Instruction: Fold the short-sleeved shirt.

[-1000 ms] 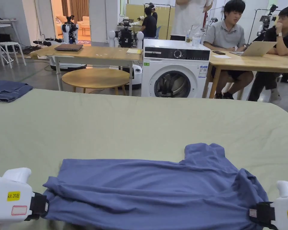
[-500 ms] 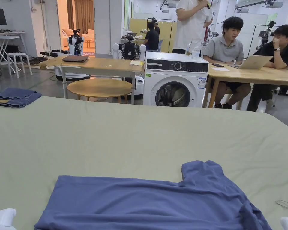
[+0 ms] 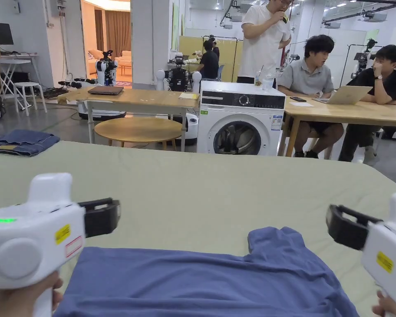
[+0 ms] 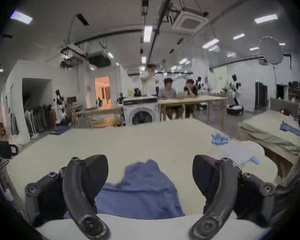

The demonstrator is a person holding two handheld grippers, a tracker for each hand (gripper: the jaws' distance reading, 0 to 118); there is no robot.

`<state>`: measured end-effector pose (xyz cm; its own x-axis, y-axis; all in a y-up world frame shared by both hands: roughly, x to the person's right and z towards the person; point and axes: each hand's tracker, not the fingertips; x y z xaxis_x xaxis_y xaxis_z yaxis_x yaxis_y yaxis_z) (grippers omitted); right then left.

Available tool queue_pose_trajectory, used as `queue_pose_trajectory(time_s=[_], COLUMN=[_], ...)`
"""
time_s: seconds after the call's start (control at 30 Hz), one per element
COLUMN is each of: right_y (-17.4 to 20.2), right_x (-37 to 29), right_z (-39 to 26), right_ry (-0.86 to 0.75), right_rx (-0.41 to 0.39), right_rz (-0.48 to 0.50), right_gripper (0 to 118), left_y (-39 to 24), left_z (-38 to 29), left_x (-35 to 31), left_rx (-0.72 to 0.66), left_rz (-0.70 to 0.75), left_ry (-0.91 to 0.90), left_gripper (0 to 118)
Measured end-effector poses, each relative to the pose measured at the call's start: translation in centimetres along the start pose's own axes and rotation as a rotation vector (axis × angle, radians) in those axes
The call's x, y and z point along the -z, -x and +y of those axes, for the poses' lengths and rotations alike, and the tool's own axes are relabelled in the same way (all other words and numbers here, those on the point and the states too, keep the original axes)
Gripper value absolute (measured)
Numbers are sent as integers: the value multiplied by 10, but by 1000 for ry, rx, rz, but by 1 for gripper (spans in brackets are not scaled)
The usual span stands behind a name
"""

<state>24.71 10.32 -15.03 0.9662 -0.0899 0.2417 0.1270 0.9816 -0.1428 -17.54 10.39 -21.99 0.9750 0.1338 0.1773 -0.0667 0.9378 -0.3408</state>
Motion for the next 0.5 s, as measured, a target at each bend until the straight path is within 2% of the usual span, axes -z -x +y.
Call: queue_pose_trajectory(time_s=[0.03, 0.07, 0.1, 0.13, 0.23, 0.3, 0.4, 0.5], right_y=[8, 17, 26, 34, 47, 46, 41, 29], right_x=[5, 9, 13, 16, 22, 28, 37, 56], right_z=[2, 2, 1, -1, -21, -28, -47, -52], right_ry=[0, 8, 25, 39, 44, 87, 114, 169], right_rx=[-5, -20, -43, -63, -100, -128, -118, -72], right_rz=[19, 49, 82, 118, 103, 137, 117, 104], right_gripper=[89, 71, 37, 0, 0, 0, 0, 0], left_y=[-9, -13, -19, -22, -17, -2, 24, 55], left_z=[-1, -4, -7, -11, -23, -26, -26, -23], left_x=[7, 17, 24, 31, 47, 58, 75, 100], left_rx=[30, 42, 52, 64, 31, -29, -12, -76], left_rz=[-22, -20, -23, -30, -22, -41, 43, 53], left_ry=[10, 19, 36, 49, 92, 159, 198, 299], left_gripper=[67, 40, 11, 0, 0, 0, 0, 0])
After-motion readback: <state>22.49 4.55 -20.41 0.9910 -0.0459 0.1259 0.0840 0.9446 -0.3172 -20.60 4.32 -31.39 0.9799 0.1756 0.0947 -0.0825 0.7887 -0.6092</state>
